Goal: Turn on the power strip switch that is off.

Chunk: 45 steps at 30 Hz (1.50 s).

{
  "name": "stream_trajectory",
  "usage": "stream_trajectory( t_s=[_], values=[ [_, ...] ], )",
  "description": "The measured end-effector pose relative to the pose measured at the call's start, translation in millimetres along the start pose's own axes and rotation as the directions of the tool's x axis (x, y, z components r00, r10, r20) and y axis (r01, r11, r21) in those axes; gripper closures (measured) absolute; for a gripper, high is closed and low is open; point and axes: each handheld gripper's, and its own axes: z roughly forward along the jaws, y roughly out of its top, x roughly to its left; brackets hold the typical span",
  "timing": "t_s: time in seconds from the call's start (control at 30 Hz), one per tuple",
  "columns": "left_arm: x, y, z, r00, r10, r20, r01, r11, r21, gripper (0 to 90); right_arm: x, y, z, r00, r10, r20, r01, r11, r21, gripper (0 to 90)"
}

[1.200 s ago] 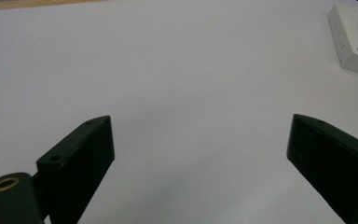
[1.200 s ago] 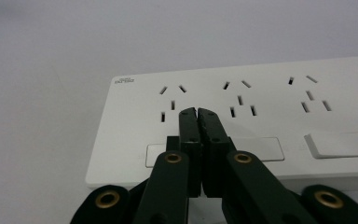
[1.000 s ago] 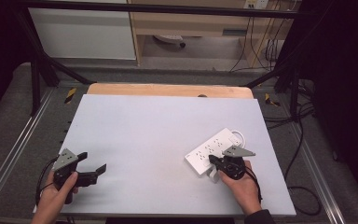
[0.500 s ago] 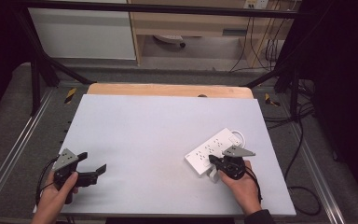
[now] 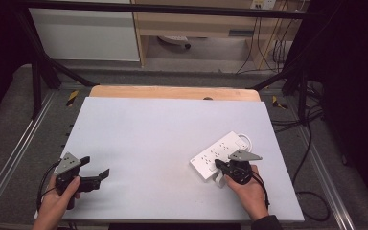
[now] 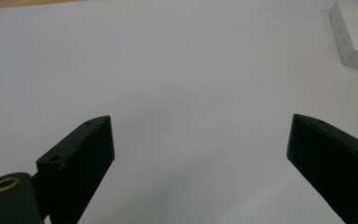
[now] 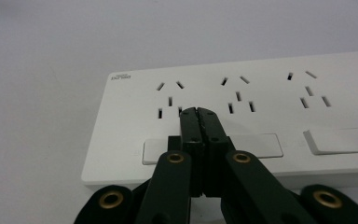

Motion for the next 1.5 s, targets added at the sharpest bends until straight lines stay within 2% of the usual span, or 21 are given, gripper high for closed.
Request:
stream_trajectory(
  t_s=[0.63, 1.3, 1.5],
  values=[
    [0.2, 0.0, -0.1, 1.0000, 0.000, 0.001, 0.000, 1.0000, -0.001, 7.5, -0.3, -0.1, -0.3, 1.0000, 0.003, -0.003, -0.003, 1.0000, -0.001, 90.0],
    [0.0, 0.1, 0.1, 1.0000, 0.000, 0.000, 0.000, 1.0000, -0.001, 7.5, 0.3, 0.9, 0.3, 0.9997, -0.021, -0.008, 0.021, 0.9998, -0.001, 89.9],
    [-0.3, -0.1, 0.2, 1.0000, 0.000, 0.000, 0.000, 1.0000, 0.000, 7.5, 2.1, 3.2, -1.8, 0.9995, -0.029, -0.010, 0.028, 0.9993, -0.025, 89.8]
  ],
)
